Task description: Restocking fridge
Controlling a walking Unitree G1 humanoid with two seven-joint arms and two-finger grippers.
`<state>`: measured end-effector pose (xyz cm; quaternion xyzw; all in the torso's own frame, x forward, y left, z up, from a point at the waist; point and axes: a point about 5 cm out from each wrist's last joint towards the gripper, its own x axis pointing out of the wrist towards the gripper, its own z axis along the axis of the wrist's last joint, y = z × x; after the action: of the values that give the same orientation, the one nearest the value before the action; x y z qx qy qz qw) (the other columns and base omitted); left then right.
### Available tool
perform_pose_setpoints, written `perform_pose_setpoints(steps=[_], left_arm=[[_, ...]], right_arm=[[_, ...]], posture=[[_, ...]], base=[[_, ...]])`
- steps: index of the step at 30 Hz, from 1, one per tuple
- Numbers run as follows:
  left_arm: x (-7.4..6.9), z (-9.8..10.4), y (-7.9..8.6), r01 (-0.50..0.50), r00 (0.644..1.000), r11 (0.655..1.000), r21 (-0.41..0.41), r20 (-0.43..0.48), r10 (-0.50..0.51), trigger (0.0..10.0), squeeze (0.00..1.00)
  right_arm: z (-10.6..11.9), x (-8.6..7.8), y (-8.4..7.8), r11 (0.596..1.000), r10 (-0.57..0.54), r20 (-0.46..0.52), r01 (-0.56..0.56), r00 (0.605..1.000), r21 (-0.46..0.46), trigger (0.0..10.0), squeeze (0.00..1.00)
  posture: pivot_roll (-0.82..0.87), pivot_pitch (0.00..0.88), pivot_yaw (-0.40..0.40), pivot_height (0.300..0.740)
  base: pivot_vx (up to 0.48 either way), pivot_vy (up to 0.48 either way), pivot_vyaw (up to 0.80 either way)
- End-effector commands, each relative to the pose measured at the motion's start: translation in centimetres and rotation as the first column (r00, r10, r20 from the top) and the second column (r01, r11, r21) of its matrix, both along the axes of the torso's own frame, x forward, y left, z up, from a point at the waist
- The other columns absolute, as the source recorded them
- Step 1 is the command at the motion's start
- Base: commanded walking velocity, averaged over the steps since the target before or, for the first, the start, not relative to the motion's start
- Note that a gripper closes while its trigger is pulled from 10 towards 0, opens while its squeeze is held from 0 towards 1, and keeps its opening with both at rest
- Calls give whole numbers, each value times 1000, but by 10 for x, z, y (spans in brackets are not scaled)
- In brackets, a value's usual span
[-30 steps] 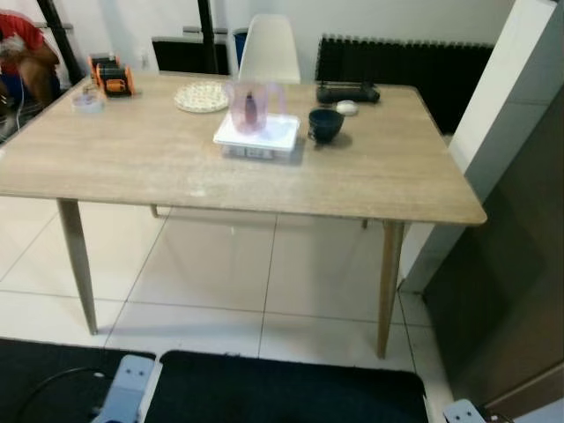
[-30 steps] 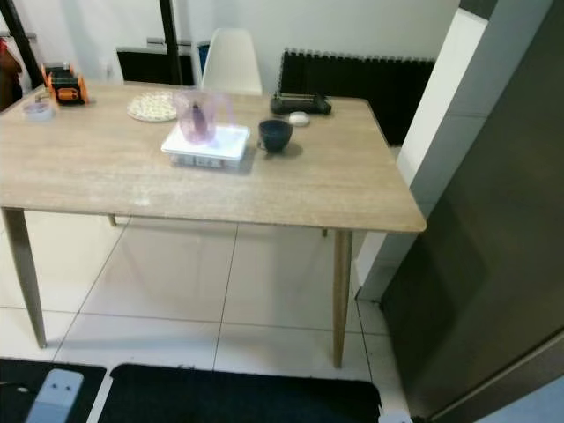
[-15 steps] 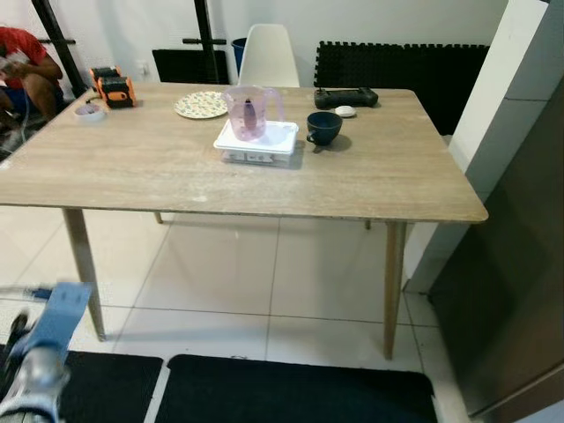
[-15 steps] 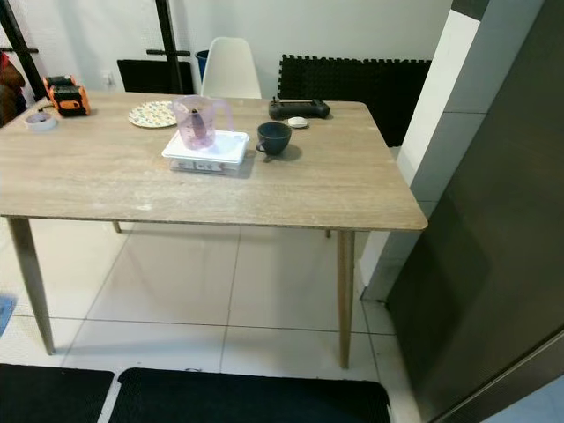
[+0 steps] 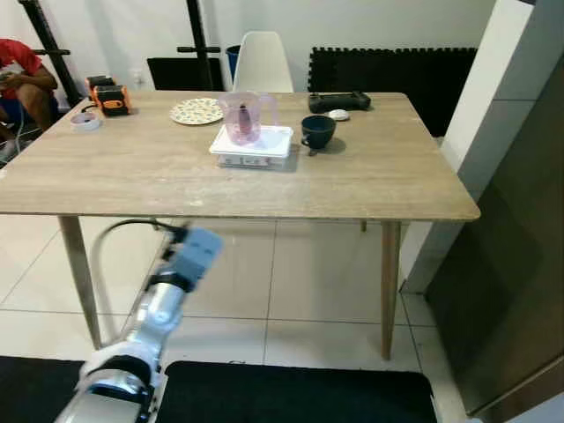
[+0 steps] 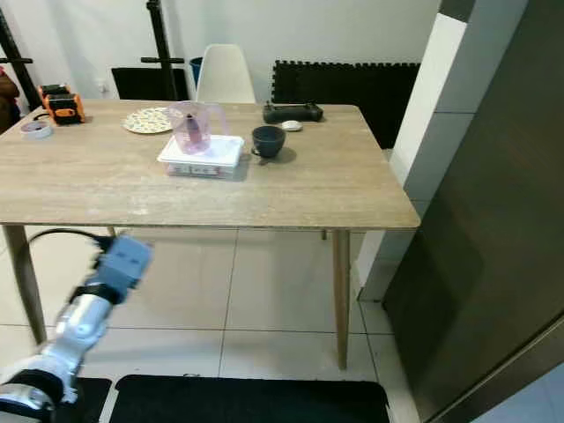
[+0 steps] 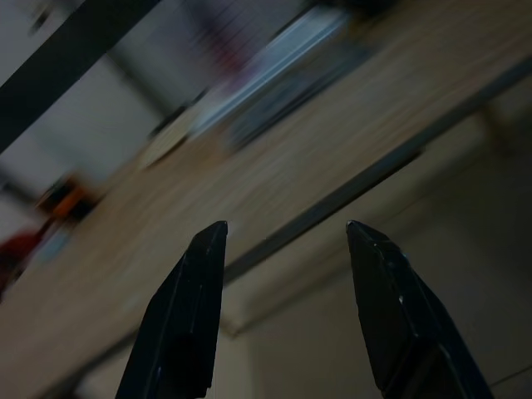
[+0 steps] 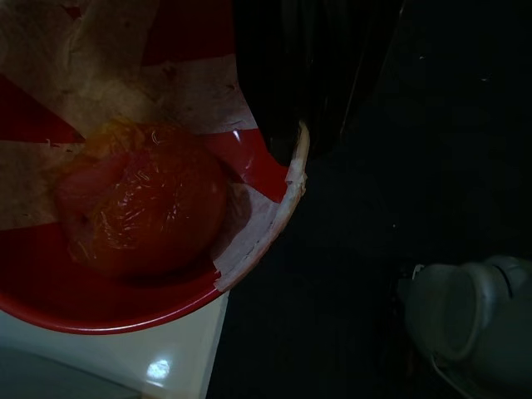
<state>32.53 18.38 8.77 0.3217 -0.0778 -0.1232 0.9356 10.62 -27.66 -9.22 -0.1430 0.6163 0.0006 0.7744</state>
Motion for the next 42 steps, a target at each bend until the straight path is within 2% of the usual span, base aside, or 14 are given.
perform_pose_setpoints(steps=[1, 4, 5, 6, 7, 9, 11, 14, 18, 21, 22, 23, 25, 42], left_arm=[[-4, 0, -21, 85, 996, 996, 17, 37, -85, 10000, 0], [-9, -3, -41, 150, 987, 988, 34, 54, -152, 10000, 0], [-9, -3, -41, 150, 987, 988, 34, 54, -152, 10000, 0], [-21, -24, -70, 253, 967, 958, 136, -16, -253, 10000, 0], [-21, -24, -70, 253, 967, 958, 136, -16, -253, 10000, 0], [-35, -45, -90, 354, 935, 903, 244, -114, -336, 10000, 0], [-40, -48, -96, 381, 925, 889, 254, -118, -363, 10000, 0], [-40, -58, -101, 349, 935, 821, 453, -106, -339, 10000, 0], [-39, -59, -100, 351, 936, 853, 386, -141, -321, 10000, 0], [-40, -61, -101, 359, 933, 856, 371, -159, -322, 10000, 0], [-41, -63, -102, 374, 926, 856, 357, -190, -326, 10000, 0], [-41, -68, -102, 389, 909, 875, 290, -276, -313, 10000, 0], [-41, -73, -101, 398, 880, 893, 210, -363, -307, 10000, 0], [-38, -71, -110, 469, 845, 851, 237, -400, -355, 10000, 0]], right_arm=[[3, 2, -7, 1000, -3, 11, 4, 1000, -13, 10000, 0], [4, 2, -9, 1000, 3, 9, -3, 1000, -13, 10000, 0], [4, 2, -9, 1000, 3, 9, -3, 1000, -13, 10000, 0], [5, 1, -12, 1000, 8, 6, -8, 1000, -18, 10000, 0], [5, 1, -12, 1000, 8, 6, -8, 1000, -18, 10000, 0], [5, 0, -13, 1000, -1, 14, 1, 1000, -13, 10000, 0], [6, 0, -14, 1000, 2, 14, -1, 1000, -11, 10000, 0], [5, 1, -13, 1000, 18, 8, -17, 1000, -8, 10000, 0], [4, 2, -10, 1000, 27, 8, -27, 1000, -1, 10000, 0], [4, 2, -9, 999, 33, 8, -33, 999, -1, 10000, 0], [4, 2, -9, 999, 37, 7, -37, 999, -1, 10000, 0], [4, 2, -8, 999, 40, 7, -40, 999, 1, 10000, 0], [4, 3, -7, 999, 41, 8, -41, 999, 2, 10000, 0], [4, 4, -6, 999, 45, 8, -45, 999, 3, 10000, 0]], posture=[[-49, 5, -17, 740], [-50, 0, -26, 740], [-50, 0, -26, 740], [-53, 5, -23, 740], [-53, 5, -23, 740], [-57, 2, -31, 740], [-56, 6, -32, 740], [-45, 11, -41, 740], [-48, 15, -47, 740], [-48, 15, -47, 740], [-48, 16, -50, 740], [-48, 15, -49, 740], [-52, 14, -48, 740], [-60, 9, -49, 740]], base=[[0, 0, 0], [0, 0, 0], [0, 0, 0], [0, 0, 0], [0, 0, 0], [0, 0, 0], [0, 0, 0], [0, 0, 0], [0, 0, 0], [0, 0, 0], [0, 0, 0], [0, 0, 0], [0, 0, 0], [0, 0, 0]])
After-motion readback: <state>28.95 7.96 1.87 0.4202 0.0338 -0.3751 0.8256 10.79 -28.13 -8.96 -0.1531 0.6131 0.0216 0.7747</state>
